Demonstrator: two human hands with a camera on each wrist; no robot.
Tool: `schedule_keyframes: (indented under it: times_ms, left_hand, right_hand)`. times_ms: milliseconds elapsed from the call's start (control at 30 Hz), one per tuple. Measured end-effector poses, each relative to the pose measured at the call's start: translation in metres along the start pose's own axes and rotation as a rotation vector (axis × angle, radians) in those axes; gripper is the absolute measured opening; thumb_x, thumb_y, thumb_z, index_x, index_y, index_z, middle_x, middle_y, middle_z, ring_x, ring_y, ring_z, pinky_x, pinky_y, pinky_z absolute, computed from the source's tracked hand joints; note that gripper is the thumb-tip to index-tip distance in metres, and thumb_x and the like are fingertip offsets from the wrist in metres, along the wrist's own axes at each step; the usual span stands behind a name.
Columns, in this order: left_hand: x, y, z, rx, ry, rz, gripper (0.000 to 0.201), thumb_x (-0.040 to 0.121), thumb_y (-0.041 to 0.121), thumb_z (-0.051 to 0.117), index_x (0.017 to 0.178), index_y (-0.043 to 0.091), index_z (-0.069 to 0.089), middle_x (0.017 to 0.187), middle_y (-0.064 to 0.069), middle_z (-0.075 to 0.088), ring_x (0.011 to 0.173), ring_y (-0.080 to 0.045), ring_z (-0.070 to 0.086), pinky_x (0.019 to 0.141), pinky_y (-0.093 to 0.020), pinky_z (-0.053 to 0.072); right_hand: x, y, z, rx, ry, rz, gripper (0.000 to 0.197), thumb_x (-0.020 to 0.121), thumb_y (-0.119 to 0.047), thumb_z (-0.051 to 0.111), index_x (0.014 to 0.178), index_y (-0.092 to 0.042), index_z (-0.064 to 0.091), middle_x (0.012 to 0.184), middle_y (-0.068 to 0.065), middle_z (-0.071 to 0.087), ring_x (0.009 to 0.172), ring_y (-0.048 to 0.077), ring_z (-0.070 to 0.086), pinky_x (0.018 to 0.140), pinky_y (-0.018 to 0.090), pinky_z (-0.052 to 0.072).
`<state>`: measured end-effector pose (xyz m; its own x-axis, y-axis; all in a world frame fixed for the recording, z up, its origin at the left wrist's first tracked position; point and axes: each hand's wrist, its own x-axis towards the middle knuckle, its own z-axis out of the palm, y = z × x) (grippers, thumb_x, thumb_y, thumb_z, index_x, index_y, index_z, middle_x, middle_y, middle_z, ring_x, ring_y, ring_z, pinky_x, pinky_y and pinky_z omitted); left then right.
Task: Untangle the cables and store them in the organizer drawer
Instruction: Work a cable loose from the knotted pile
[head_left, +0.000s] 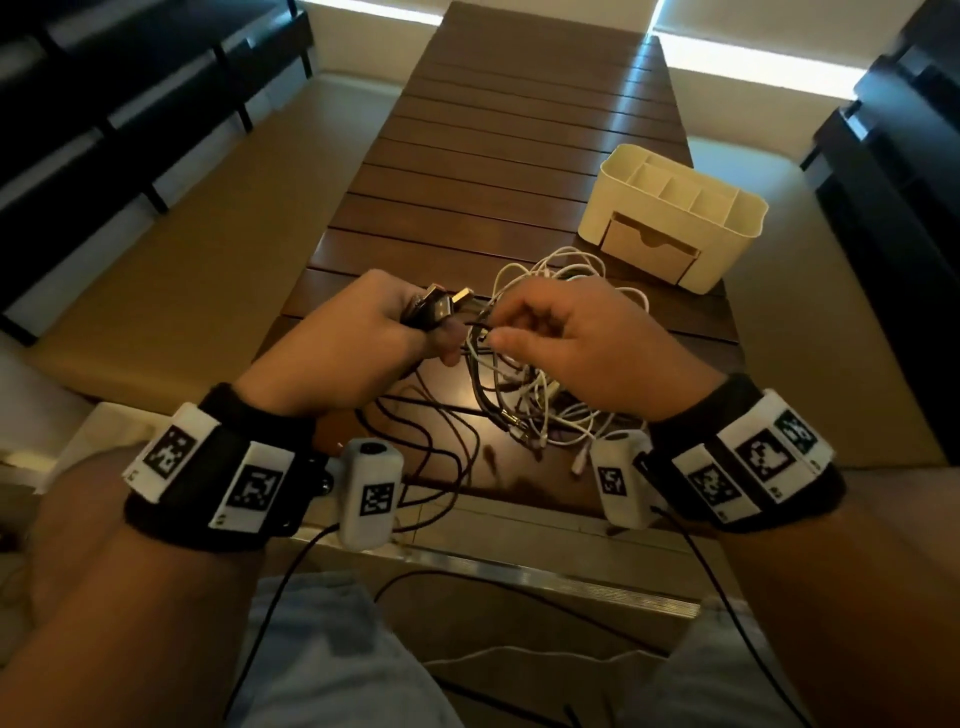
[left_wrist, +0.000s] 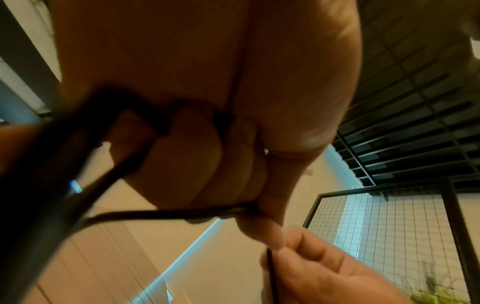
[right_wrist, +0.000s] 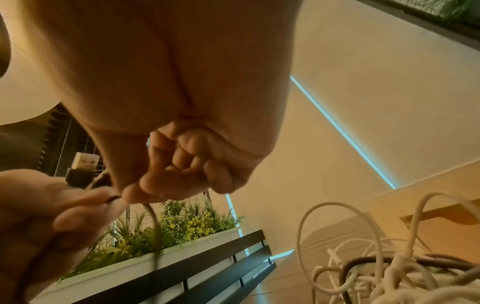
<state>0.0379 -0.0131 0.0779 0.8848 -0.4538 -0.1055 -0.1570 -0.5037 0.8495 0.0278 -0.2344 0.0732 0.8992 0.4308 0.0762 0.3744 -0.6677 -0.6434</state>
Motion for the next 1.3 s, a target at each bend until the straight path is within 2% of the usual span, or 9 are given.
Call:
schedule_keyframes:
  times_ms: [200,333,567,667,800,933,1100,1200,1300]
  left_hand:
    - [-0.029,0.018,0.011,-0.024,-0.068,0.012,0.024,0.097,0.024,0.059,0.081,0.011,0.070,0.048,0.008,0.046,0.043,-0.006,0.039,0.045,-0.018,0.034]
    - [-0.041,0.026,0.020,-0.102,0.102,0.006,0.021,0.098,0.027,0.059,0.097,0.006,0.065,0.059,0.004,0.046,0.050,-0.011,0.041,0.047,-0.024,0.038]
    - [-0.051,0.033,0.007,-0.484,0.188,0.025,0.010,0.097,0.004,0.050,0.102,0.009,0.057,0.063,0.004,0.040,0.053,-0.010,0.036,0.050,-0.023,0.034]
    - [-0.050,0.031,0.009,-0.575,0.154,-0.009,0.014,0.095,0.003,0.047,0.101,0.008,0.058,0.064,0.004,0.037,0.053,-0.009,0.035,0.050,-0.023,0.033]
    - [-0.044,0.032,0.025,-0.763,0.037,-0.078,0.027,0.079,0.016,0.047,0.101,0.006,0.057,0.065,0.003,0.032,0.054,-0.010,0.031,0.050,-0.024,0.028]
    - [-0.042,0.039,0.043,-0.892,0.003,-0.087,0.030,0.093,0.020,0.036,0.108,0.005,0.058,0.068,0.002,0.034,0.059,-0.011,0.035,0.055,-0.025,0.032]
    - [-0.033,0.037,0.050,-0.926,0.103,-0.096,0.031,0.103,0.019,0.030,0.106,0.007,0.058,0.067,0.004,0.038,0.058,-0.009,0.038,0.055,-0.023,0.034]
    - [-0.028,0.024,0.051,-0.960,0.101,-0.142,0.031,0.104,0.021,0.030,0.105,0.007,0.058,0.067,0.003,0.038,0.058,-0.009,0.038,0.054,-0.023,0.034]
    - [-0.025,0.012,0.055,-0.975,0.079,-0.198,0.035,0.102,0.023,0.028,0.106,0.005,0.058,0.066,0.003,0.036,0.058,-0.011,0.036,0.056,-0.025,0.033]
  right_hand:
    - [-0.024,-0.015,-0.003,-0.030,-0.109,0.029,0.010,0.097,-0.031,0.059,0.101,-0.024,0.065,0.075,-0.008,0.063,0.068,0.000,0.059,0.061,0.012,0.048]
    - [-0.036,-0.013,0.005,0.041,-0.204,0.187,0.009,0.098,-0.031,0.059,0.093,-0.026,0.064,0.074,-0.006,0.069,0.065,0.003,0.066,0.062,0.017,0.053]
    - [-0.059,0.014,0.029,-0.328,-0.926,0.486,0.018,0.092,-0.031,0.067,0.107,-0.023,0.071,0.094,-0.006,0.076,0.086,0.010,0.072,0.074,0.027,0.050]
    - [-0.054,0.018,0.003,-0.505,-0.792,0.488,0.044,0.087,-0.038,0.071,0.129,-0.032,0.060,0.117,-0.008,0.066,0.104,0.012,0.062,0.086,0.031,0.048]
    - [-0.056,0.000,-0.019,-0.010,-0.478,0.295,0.077,0.079,-0.056,0.071,0.147,-0.043,0.035,0.137,-0.020,0.050,0.117,0.000,0.050,0.099,0.026,0.040]
    - [-0.055,-0.019,0.009,0.187,-0.419,0.129,0.094,0.075,-0.067,0.063,0.154,-0.036,0.022,0.159,-0.012,0.027,0.136,0.002,0.029,0.108,0.026,0.030]
    - [-0.052,-0.007,0.063,0.378,-0.367,0.188,0.044,0.091,-0.062,0.053,0.118,-0.029,0.063,0.119,-0.007,0.068,0.113,0.013,0.062,0.104,0.047,0.047]
    - [-0.054,-0.003,0.073,0.662,-0.421,0.275,0.031,0.105,-0.034,0.042,0.093,-0.013,0.060,0.096,0.008,0.073,0.097,0.031,0.070,0.100,0.056,0.049]
    - [-0.058,-0.001,0.076,0.859,-0.571,0.379,0.033,0.106,-0.036,0.039,0.090,-0.011,0.054,0.074,0.009,0.064,0.070,0.026,0.070,0.077,0.050,0.056]
